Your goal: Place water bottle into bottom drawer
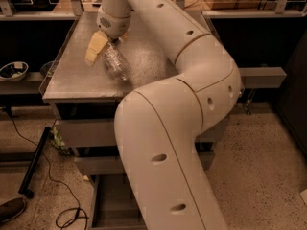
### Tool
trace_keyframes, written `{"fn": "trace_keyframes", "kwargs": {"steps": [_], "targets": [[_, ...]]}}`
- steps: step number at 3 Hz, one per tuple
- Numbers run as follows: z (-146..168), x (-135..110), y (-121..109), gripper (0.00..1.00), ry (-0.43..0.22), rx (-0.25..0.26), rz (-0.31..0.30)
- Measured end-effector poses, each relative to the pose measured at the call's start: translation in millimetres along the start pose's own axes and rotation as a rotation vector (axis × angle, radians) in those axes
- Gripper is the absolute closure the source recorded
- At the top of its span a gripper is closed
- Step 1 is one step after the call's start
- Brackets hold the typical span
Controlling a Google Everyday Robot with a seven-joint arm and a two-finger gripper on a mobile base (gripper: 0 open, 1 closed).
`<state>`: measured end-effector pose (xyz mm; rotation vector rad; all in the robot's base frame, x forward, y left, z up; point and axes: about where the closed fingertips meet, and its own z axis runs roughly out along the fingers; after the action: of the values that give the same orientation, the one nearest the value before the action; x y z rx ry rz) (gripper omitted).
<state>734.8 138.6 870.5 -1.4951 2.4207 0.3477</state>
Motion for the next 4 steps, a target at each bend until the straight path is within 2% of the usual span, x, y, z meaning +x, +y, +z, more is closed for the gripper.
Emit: {"fn": "trace_keyframes", "kwargs": {"steps": [3, 4], "targets": [[23, 3, -3, 0.0, 0.014, -0.022, 0.02], [23, 3, -3, 0.16, 0.014, -0.022, 0.02]]}}
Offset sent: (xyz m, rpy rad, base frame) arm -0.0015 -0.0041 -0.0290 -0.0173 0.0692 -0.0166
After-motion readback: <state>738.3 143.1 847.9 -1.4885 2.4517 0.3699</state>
